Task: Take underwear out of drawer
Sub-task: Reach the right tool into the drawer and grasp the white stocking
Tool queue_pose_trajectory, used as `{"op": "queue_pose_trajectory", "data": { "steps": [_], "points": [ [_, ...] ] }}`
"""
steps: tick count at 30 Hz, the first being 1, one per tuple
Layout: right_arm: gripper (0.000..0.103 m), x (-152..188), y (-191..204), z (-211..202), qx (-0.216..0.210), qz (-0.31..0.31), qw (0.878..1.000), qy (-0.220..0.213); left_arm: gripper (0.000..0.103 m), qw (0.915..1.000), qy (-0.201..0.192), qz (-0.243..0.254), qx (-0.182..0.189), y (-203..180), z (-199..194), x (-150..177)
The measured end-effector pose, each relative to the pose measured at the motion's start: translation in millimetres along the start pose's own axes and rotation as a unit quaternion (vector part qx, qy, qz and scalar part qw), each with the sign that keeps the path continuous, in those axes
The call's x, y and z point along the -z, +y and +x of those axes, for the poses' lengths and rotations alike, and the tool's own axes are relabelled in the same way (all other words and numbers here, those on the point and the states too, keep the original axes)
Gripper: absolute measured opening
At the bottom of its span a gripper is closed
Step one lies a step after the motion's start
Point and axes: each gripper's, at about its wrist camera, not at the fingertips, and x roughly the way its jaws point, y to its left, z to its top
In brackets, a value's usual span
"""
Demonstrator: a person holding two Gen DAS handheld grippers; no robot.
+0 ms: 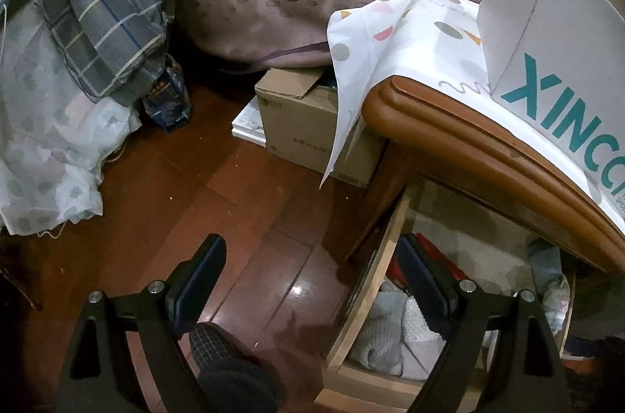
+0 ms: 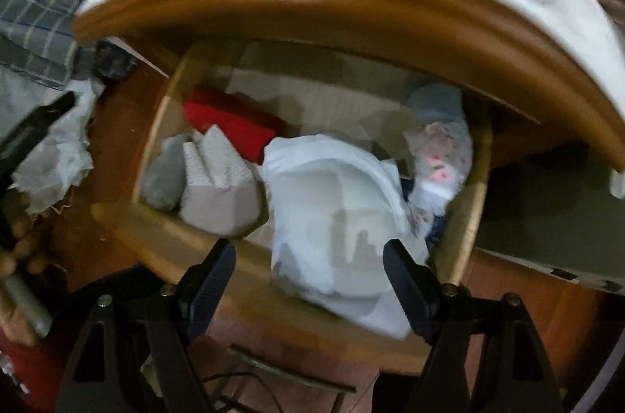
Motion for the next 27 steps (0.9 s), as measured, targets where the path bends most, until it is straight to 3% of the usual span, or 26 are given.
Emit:
{"op": "queue_pose_trajectory", "data": {
  "steps": [10, 18, 25, 27],
  "points": [
    [0.085, -21.5, 22.3, 67.0, 0.104, -0.068, 0.991, 0.042, 0.087, 0.9999, 0.011, 0.008, 0.004, -6.1, 3.8, 3.9],
    [0.088, -23.2, 16.9, 95.3, 0.099, -0.079, 0.989, 0.075, 0.087, 0.9998, 0.016, 0.014, 0.003, -9.2, 6.5, 6.0],
    [0.088, -13.1, 31.9, 110.2, 0.134, -0.15, 0.975, 0.093, 0.087, 0.9994, 0.019, 0.028, 0.003, -10.4, 7.1, 11.1],
    [0.085, -11.7, 30.2, 108.8, 0.129, -0.15, 0.976, 0.087, 0.087, 0.9993, 0.018, 0.032, 0.001, -12.0, 7.1, 12.1]
  ]
}}
